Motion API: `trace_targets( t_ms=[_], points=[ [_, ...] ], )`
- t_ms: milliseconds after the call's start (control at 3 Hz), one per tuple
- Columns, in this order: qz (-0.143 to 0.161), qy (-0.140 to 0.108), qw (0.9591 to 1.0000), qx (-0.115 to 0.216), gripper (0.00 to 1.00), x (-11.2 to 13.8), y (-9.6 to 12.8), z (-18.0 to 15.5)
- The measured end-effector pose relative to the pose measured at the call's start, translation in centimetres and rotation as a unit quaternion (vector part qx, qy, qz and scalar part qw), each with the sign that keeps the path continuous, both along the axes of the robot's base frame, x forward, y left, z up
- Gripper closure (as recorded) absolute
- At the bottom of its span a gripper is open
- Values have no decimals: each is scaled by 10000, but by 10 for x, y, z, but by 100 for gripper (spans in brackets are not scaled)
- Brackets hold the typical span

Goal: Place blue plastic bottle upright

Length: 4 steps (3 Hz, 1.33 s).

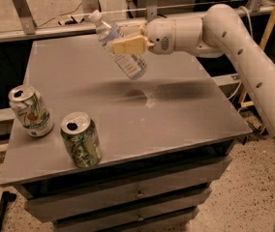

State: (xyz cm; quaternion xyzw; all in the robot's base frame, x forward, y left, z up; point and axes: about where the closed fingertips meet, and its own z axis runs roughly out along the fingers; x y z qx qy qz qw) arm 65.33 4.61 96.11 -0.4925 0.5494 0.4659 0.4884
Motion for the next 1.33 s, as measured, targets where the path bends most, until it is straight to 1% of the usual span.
trace_targets(
  t_ms=[333,667,1000,1333],
  points=[
    [-112,-43,9980,622,100,-3,-22,24],
    [-206,-73,9962,846,100,0,-50,43],
    [-217,6,9945,1023,100,8,-87,57],
    [-308,117,9855,1663,100,9,-151,65]
  ],
)
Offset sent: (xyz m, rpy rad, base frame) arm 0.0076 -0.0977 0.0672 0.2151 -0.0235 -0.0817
